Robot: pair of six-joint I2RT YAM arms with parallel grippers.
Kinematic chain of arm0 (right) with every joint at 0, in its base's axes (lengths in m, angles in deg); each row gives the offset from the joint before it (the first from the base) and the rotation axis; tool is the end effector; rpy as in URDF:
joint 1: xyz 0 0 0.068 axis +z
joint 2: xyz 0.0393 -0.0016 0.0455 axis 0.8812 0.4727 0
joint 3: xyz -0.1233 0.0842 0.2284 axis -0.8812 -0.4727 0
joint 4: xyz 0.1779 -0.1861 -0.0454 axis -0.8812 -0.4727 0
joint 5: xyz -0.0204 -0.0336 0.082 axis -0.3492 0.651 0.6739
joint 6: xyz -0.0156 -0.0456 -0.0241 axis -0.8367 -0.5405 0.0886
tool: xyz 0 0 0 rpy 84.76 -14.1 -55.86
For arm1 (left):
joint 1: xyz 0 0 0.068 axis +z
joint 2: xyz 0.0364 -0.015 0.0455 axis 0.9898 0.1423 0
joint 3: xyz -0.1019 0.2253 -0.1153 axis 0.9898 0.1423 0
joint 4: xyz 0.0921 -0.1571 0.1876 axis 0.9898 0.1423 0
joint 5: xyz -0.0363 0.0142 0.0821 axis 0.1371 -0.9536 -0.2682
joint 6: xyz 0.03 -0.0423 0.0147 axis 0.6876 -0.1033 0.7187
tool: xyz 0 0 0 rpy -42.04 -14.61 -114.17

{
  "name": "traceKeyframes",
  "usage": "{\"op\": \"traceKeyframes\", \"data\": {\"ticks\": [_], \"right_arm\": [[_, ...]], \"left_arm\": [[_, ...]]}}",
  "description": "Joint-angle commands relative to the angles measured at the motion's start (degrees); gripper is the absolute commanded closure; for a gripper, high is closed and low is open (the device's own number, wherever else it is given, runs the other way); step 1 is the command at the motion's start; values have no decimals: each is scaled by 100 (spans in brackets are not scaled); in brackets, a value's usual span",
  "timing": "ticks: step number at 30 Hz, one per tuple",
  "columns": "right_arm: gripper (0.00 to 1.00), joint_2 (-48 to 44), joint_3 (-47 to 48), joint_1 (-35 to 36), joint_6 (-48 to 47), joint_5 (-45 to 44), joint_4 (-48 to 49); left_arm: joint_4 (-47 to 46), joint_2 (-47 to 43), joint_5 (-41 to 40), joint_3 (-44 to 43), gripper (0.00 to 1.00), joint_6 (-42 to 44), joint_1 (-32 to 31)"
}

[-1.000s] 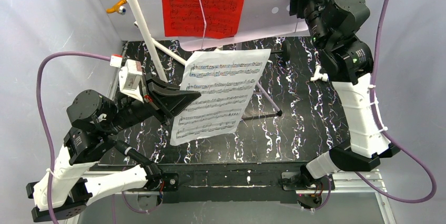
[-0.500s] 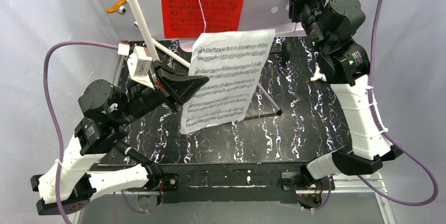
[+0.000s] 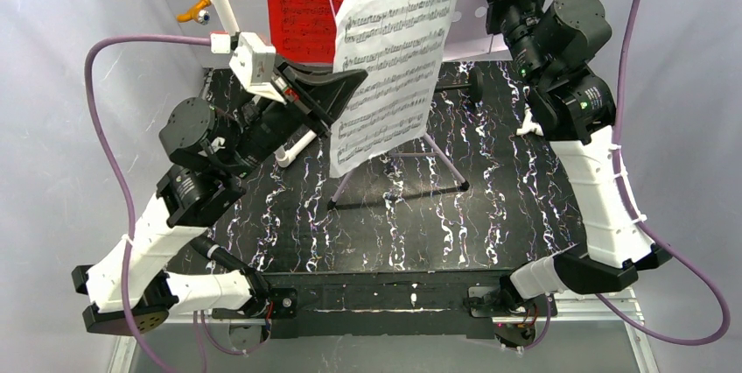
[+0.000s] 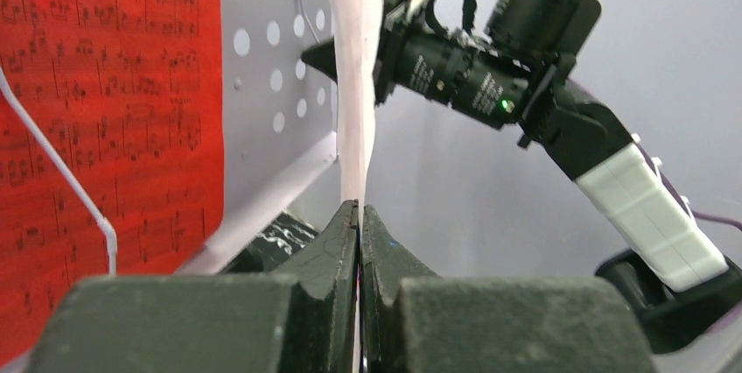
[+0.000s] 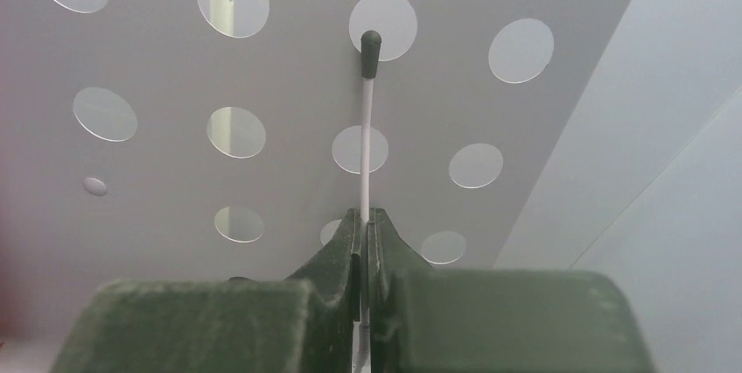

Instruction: Set up the instrument practice props

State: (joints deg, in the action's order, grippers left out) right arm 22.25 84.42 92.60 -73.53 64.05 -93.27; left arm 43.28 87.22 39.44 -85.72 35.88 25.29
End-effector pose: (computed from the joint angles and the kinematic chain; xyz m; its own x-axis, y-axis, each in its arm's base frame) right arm 0.2147 0.1145 0.6039 0.2961 -0.1414 -0.9446 -0.1354 0.9728 -0.1881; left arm 0.0905 -0.1343 0.5825 0.1559 -0.4903 -0.8575 0.8444 0.5166 -0.1419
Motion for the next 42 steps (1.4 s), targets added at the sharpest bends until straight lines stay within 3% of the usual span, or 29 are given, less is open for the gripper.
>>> {"op": "traceKeyframes", "data": {"ticks": [1,14,18,24,42], "right_arm": [[99,-226,-264,-30,13,36,650],[99,-687,-1214,-44,152,93,1530],[99,-742,-1372,-75,232,191,1692],[99,-751,-1381,-92,264,244,1730],[99,-863,-1559,-101,542,421,1853]], "left_arm": [[-704,241,-332,-358,100,262,-18],[-1017,1581,-231,-1892,100,1274,-17],[-1446,2178,-581,-2306,100,1736,-23],[-2381,2396,-1605,-2322,100,2198,14],[-2642,3236,-1491,-3007,100,2118,185]]}}
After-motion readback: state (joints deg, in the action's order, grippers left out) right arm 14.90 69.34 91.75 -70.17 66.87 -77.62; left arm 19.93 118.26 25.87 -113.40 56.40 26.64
